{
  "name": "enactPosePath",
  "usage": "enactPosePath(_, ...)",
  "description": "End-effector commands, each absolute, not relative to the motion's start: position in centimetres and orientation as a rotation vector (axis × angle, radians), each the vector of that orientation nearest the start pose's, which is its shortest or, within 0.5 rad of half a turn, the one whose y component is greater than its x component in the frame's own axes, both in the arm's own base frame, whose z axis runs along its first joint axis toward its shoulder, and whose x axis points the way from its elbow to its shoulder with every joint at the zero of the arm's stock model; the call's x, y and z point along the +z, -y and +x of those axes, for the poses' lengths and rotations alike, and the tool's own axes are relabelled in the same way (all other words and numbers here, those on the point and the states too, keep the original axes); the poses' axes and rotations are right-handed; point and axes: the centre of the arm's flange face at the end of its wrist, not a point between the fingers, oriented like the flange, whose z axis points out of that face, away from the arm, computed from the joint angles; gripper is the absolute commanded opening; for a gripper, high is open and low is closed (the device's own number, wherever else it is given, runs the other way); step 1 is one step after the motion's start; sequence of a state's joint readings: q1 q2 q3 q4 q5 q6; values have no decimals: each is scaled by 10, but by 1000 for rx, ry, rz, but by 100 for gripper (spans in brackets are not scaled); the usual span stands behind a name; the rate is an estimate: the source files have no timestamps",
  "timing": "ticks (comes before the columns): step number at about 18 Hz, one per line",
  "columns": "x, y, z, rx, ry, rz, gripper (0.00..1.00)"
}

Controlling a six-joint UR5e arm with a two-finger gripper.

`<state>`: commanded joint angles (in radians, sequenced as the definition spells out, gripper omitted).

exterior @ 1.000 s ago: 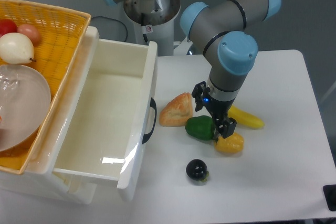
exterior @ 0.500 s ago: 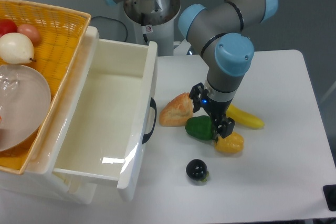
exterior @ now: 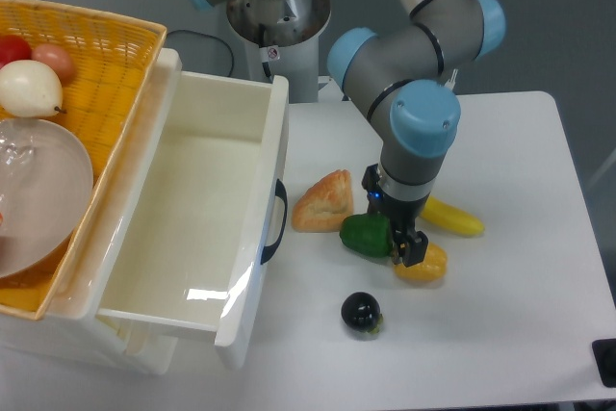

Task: Pick up the yellow pepper
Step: 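Lower the gripper down onto the yellow pepper, fingers straddling it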

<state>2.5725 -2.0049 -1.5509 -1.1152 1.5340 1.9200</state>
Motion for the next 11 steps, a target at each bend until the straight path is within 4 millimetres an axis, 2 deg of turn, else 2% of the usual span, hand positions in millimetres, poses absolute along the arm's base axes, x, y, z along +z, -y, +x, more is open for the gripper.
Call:
enactPosePath(7,269,-463,-487,36,-1458,-2737,100)
enactPosePath(11,255,-457,-501,20,-1515,-2708,100)
